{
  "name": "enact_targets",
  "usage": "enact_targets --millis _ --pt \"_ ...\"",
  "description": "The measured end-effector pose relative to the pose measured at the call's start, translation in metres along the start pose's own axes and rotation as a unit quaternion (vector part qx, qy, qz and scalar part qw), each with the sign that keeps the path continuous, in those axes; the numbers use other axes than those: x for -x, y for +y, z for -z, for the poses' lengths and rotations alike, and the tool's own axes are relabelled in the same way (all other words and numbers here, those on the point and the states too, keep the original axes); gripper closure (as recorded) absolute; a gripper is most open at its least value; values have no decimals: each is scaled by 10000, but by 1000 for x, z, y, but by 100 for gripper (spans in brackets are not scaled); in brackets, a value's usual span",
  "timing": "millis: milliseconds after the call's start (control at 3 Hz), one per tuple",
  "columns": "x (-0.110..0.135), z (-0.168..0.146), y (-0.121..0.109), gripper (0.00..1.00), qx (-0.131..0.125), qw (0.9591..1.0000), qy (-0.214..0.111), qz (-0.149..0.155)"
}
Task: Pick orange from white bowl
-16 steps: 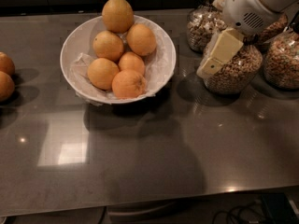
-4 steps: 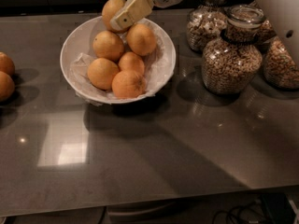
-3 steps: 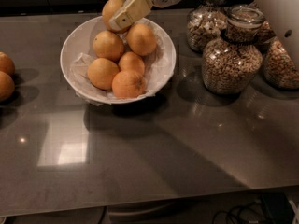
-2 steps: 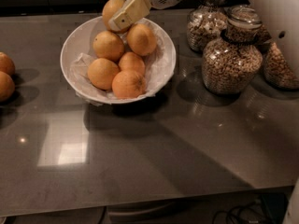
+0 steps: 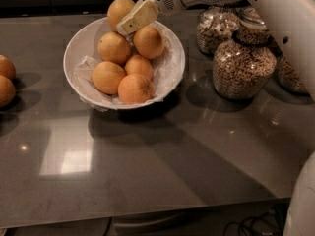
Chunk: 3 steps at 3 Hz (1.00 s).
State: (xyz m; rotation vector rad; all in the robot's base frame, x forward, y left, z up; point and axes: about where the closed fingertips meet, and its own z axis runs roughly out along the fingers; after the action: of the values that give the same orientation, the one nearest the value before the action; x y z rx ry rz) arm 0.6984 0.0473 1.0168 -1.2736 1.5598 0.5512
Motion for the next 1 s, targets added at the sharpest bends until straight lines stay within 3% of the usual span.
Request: enact_targets --millis 667,1000 --pt "-3 -1 -4 4 -83 10000 10 1" --pt "-15 -25 -23 13 -6 10000 -5 39"
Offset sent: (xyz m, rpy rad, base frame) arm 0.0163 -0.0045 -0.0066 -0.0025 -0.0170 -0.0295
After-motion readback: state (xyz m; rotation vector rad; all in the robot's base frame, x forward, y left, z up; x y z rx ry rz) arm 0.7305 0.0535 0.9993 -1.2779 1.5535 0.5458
